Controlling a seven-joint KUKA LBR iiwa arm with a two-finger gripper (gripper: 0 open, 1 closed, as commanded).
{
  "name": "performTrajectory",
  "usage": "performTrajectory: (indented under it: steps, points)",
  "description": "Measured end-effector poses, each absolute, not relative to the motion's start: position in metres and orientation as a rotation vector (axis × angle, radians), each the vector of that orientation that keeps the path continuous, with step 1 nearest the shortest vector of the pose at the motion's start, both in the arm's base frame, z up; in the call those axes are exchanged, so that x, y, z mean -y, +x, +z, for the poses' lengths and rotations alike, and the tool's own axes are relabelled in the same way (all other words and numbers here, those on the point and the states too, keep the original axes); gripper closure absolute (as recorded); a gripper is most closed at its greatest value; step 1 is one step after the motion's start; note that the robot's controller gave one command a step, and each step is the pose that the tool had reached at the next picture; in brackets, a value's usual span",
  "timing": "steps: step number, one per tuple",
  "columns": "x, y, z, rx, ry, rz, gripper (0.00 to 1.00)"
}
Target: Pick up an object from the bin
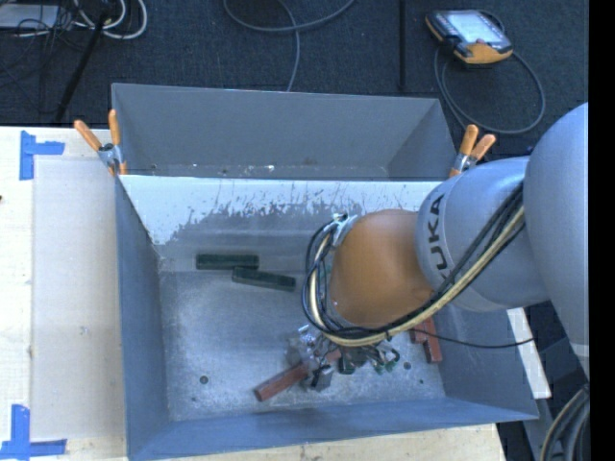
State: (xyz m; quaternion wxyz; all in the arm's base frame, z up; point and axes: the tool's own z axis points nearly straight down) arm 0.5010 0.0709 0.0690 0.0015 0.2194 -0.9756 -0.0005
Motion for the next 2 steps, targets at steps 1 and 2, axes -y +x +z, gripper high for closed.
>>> performTrajectory:
  steps: [1, 2]
  points:
    - [-0.071, 0.501, 0.069, 3.062, 0.687, -0.002, 1.0]
    - [-0.062, 0.531, 0.233, 3.066, 0.7, 0.0, 1.0]
